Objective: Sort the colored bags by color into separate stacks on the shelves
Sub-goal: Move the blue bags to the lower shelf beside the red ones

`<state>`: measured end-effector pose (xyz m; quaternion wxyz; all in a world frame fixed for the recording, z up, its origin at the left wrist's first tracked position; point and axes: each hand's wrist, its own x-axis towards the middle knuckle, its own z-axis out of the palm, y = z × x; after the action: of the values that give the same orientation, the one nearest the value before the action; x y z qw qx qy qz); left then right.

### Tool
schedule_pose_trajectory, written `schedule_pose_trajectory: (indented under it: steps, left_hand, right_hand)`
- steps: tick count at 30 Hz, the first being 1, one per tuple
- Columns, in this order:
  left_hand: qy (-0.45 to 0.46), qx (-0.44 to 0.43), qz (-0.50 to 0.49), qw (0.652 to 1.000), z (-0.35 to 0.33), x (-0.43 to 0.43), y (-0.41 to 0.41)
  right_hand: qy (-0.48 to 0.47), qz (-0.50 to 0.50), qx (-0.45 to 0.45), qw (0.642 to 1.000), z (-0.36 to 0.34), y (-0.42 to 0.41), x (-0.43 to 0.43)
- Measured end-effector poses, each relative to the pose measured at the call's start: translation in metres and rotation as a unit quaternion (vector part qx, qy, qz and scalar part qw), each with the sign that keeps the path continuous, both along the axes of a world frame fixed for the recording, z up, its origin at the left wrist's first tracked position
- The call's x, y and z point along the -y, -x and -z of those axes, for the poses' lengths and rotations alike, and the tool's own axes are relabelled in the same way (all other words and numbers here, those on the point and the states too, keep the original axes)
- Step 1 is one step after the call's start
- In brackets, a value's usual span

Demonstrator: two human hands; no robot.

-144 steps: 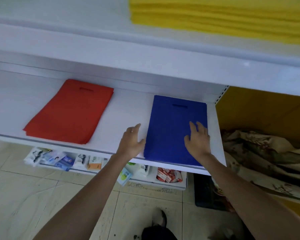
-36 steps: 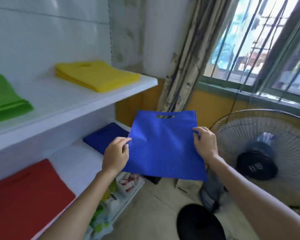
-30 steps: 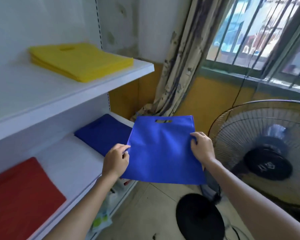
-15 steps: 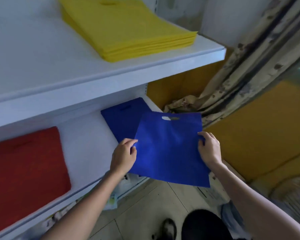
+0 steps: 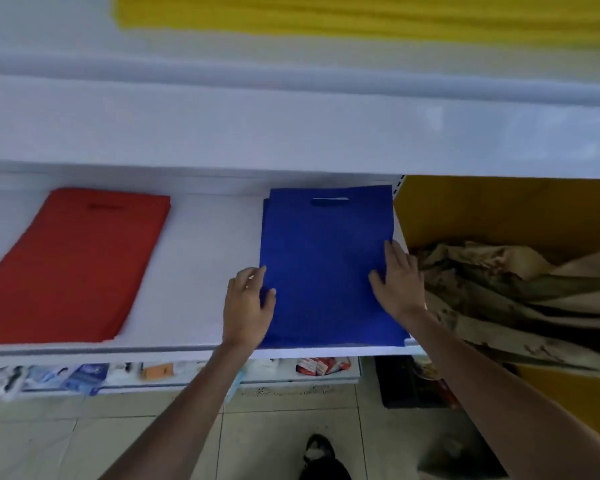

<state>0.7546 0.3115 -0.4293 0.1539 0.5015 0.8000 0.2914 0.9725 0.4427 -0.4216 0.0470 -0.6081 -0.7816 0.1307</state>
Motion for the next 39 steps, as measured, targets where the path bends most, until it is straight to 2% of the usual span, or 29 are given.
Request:
schedule_pose_trajectory:
  steps: [2, 4, 8, 12, 14, 17, 21, 26, 31, 36, 39]
  left_hand:
    - [0.089, -0.041, 0.015, 0.995, 0.015, -0.006, -0.005]
    - [0.141, -0.071, 0.019, 0.987, 0.023, -0.009, -0.006]
    - [0.117, -0.015, -0.025, 0.993, 0.017, -0.006, -0.008]
    - [0.052, 0.03, -0.088, 0.994, -0.015, 0.016, 0.008]
    - [0.03, 0.033, -0.111, 0.993, -0.033, 0.037, 0.024]
    - [0.01, 0.028, -0.137, 0.99, -0.059, 0.08, 0.057]
    - [-0.024, -0.011, -0.158, 0.987, -0.096, 0.152, 0.11]
    - [-0.068, -0.025, -0.239, 0.968, -0.16, 0.272, 0.183]
    - [-0.084, -0.045, -0.317, 0.944, -0.232, 0.387, 0.251]
    - [-0.104, -0.108, -0.331, 0.932, -0.294, 0.437, 0.303]
    - [-0.121, -0.128, -0.325, 0.929, -0.322, 0.437, 0.335]
  right_hand:
    - [0.048, -0.012, 0.076, 0.996, 0.018, -0.001, -0.011]
    - [0.086, -0.01, 0.115, 0.99, 0.028, 0.0, -0.019]
    - [0.059, -0.009, 0.119, 0.991, 0.025, 0.005, -0.02]
    - [0.013, -0.023, -0.036, 0.999, -0.007, 0.031, 0.0]
    - [0.013, -0.055, -0.116, 0.992, -0.029, 0.059, 0.019]
    - [0.014, -0.111, -0.19, 0.975, -0.059, 0.114, 0.057]
    - [0.029, -0.178, -0.235, 0.955, -0.088, 0.197, 0.123]
    - [0.031, -0.277, -0.259, 0.925, -0.136, 0.303, 0.225]
    - [0.034, -0.416, -0.318, 0.851, -0.209, 0.403, 0.317]
    - [-0.017, -0.476, -0.373, 0.796, -0.289, 0.475, 0.367]
    - [-0.03, -0.482, -0.402, 0.778, -0.327, 0.513, 0.38]
